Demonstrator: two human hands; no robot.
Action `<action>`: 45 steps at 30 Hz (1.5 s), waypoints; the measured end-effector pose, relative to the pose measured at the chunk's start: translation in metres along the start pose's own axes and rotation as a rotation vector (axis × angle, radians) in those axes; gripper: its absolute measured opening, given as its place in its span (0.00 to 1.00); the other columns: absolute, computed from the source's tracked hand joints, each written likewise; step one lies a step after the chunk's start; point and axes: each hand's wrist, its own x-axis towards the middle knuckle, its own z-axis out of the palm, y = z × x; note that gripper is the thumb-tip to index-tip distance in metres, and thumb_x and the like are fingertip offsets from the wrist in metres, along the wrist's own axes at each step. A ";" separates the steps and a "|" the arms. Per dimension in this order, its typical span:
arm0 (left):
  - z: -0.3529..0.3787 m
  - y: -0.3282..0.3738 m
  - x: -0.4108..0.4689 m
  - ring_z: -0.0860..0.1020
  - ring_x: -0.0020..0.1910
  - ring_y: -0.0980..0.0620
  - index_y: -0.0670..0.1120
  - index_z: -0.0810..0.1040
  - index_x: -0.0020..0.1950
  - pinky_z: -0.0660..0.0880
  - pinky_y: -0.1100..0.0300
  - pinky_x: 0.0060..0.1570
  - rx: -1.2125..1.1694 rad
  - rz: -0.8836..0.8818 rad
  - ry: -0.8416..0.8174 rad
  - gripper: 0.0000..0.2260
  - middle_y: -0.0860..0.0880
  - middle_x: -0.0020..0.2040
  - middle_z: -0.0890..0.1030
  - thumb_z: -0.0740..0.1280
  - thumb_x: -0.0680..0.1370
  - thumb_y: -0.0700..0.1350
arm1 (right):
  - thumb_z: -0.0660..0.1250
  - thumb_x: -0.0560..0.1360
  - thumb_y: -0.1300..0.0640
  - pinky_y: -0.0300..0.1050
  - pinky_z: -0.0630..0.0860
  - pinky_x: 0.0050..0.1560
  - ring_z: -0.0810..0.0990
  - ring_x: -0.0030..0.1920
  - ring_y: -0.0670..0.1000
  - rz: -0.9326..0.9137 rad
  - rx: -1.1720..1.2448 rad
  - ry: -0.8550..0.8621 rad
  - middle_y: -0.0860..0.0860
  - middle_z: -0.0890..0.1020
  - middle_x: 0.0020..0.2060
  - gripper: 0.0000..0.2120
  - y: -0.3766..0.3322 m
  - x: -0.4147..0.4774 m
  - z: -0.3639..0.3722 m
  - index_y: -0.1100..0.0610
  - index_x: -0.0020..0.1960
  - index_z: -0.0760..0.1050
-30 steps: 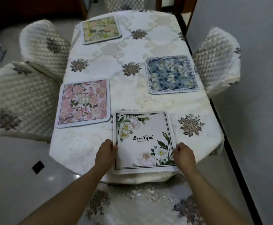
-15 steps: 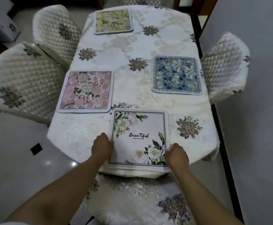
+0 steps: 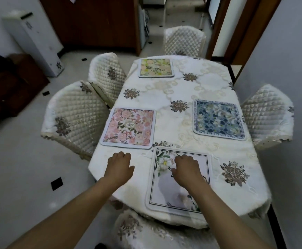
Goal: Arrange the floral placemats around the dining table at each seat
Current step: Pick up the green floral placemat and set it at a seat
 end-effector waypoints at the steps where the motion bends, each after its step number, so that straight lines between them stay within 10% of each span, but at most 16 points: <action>1: -0.011 -0.016 0.000 0.72 0.56 0.42 0.47 0.73 0.58 0.69 0.48 0.54 0.009 0.007 0.019 0.16 0.45 0.55 0.77 0.64 0.76 0.55 | 0.63 0.76 0.47 0.51 0.68 0.57 0.74 0.59 0.59 -0.020 -0.019 0.010 0.56 0.77 0.57 0.17 -0.021 0.005 -0.006 0.54 0.60 0.73; 19: -0.150 -0.389 -0.024 0.73 0.58 0.40 0.47 0.74 0.60 0.68 0.46 0.59 0.122 -0.074 0.126 0.17 0.43 0.56 0.77 0.61 0.77 0.54 | 0.65 0.71 0.47 0.54 0.71 0.54 0.77 0.53 0.61 -0.248 -0.144 0.089 0.56 0.79 0.51 0.15 -0.448 0.105 -0.047 0.54 0.54 0.74; 45: -0.237 -0.876 0.253 0.73 0.55 0.42 0.46 0.74 0.56 0.67 0.48 0.56 0.057 -0.404 0.127 0.14 0.44 0.53 0.78 0.62 0.76 0.54 | 0.64 0.74 0.47 0.49 0.69 0.51 0.76 0.53 0.57 -0.498 -0.192 0.019 0.53 0.78 0.51 0.13 -0.886 0.523 -0.019 0.55 0.52 0.72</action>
